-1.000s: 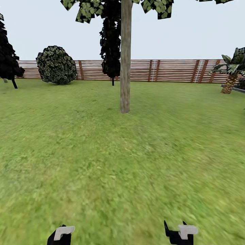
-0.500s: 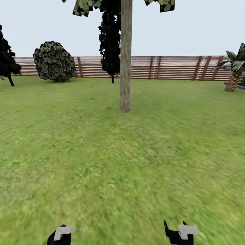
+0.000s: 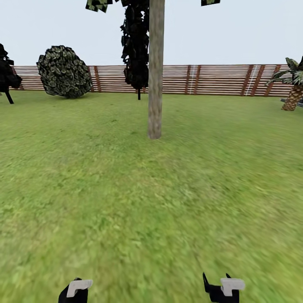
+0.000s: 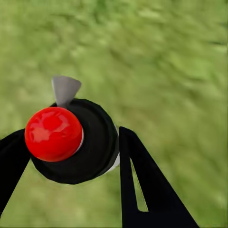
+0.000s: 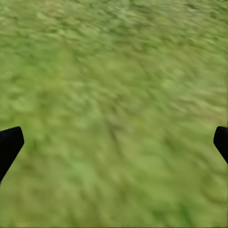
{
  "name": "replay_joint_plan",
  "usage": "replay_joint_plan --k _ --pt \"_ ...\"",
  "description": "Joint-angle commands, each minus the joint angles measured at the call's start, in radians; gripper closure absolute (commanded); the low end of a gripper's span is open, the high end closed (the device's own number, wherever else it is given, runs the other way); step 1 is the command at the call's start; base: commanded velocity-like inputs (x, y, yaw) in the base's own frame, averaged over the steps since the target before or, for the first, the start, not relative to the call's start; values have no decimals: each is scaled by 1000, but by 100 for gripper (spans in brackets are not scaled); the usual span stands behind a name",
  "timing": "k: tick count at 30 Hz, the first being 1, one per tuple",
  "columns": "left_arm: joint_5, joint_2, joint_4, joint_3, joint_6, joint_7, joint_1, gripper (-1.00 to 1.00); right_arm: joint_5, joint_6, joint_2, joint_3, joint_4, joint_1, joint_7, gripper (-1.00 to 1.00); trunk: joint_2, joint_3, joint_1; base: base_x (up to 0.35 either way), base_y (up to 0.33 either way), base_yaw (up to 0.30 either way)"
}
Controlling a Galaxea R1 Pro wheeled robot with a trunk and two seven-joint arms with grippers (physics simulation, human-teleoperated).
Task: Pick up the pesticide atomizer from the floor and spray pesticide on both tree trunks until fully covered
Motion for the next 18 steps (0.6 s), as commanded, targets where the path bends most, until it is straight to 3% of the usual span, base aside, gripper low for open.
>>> replay_joint_plan --k 1,18 --pt "0 0 0 0 0 0 0 100 0 0 0 0 0 0 0 -100 0 -1 0 340 0 0" --pt "0 0 0 0 1 0 0 100 0 0 0 0 2 0 0 -100 0 -3 0 340 0 0"
